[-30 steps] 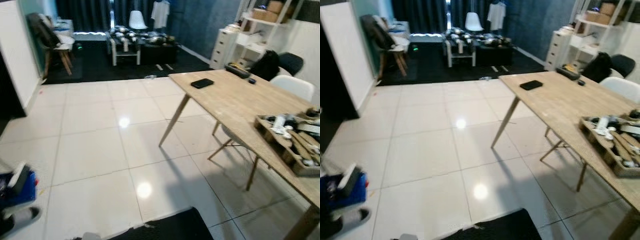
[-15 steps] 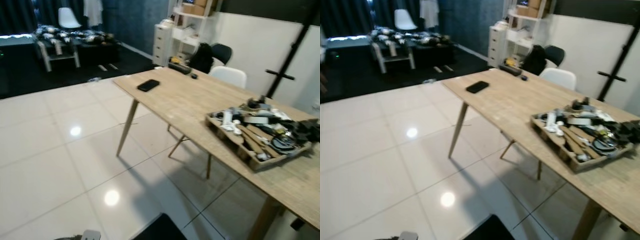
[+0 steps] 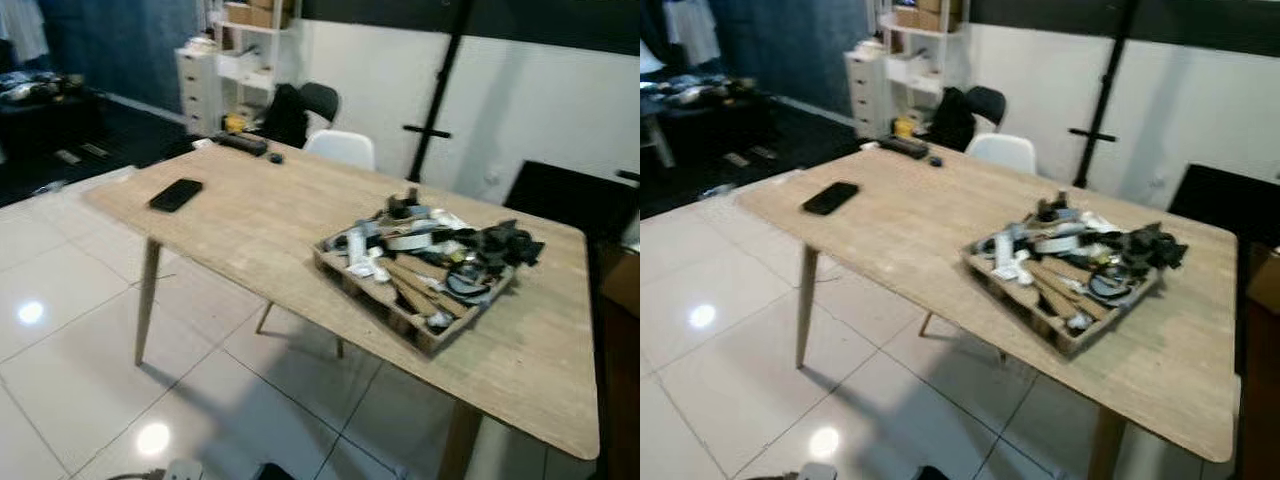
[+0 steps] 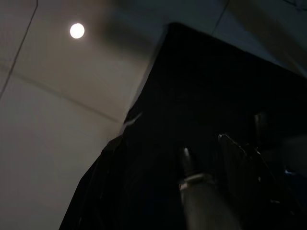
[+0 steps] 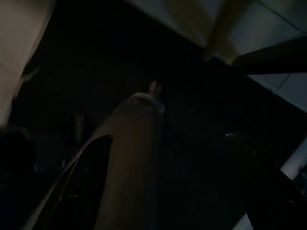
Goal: Picking trash to rubbish bin
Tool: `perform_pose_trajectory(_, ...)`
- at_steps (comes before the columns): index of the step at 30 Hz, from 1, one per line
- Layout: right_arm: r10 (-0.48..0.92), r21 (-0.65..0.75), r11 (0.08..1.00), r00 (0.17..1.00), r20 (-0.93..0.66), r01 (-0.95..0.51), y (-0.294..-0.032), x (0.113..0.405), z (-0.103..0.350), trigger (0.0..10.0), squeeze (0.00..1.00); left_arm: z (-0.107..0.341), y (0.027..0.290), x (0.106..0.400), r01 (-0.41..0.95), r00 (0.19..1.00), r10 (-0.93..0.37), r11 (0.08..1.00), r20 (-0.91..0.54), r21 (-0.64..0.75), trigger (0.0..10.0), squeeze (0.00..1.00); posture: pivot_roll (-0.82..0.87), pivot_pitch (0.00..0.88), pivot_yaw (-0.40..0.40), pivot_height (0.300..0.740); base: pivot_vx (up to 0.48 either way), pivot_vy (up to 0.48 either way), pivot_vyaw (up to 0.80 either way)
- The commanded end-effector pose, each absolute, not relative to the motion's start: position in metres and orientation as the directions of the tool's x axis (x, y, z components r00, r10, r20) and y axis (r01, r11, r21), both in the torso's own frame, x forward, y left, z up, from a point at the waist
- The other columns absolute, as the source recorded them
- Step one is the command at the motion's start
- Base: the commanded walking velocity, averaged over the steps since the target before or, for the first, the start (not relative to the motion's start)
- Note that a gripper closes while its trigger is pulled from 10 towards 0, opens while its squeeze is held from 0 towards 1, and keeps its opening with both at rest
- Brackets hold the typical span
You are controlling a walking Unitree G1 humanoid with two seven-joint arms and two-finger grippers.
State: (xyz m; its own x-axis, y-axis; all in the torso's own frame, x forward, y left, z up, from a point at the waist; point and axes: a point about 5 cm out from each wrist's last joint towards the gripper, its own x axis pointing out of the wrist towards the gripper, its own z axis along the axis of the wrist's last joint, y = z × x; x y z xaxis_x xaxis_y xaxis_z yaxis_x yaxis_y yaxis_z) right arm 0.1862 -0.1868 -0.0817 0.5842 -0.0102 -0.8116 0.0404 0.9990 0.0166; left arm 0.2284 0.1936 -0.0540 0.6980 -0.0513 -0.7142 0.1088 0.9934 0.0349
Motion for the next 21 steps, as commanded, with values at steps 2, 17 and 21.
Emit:
perform_pose_trajectory(2,-0.035,-0.002,0.998,0.552,-0.833,0.06,-0.1954,0.1733,-0.0868,10.0,0.0,-0.0585,0.1882,0.223,0.132,0.679,-0.07,0.991,-0.731,0.028,10.0,0.0,-0.07,0.133,-0.006,0.74,0.337,0.0,-0.8)
perform_pose_trajectory(17,-0.029,-0.002,0.999,0.529,-0.848,0.051,-0.1956,0.1673,-0.0897,10.0,0.0,-0.0613,0.1864,0.2196,0.159,0.654,-0.089,0.987,-0.751,0.022,10.0,0.0,-0.07,0.117,-0.005,0.74,0.239,0.0,-0.58)
perform_pose_trajectory(21,-0.018,0.008,0.999,0.515,-0.857,0.047,-0.1937,0.1648,-0.0911,10.0,0.0,-0.0614,0.1858,0.2193,0.168,0.656,-0.093,0.985,-0.749,0.025,10.0,0.0,-0.07,0.118,-0.004,0.74,0.0,0.0,0.0)
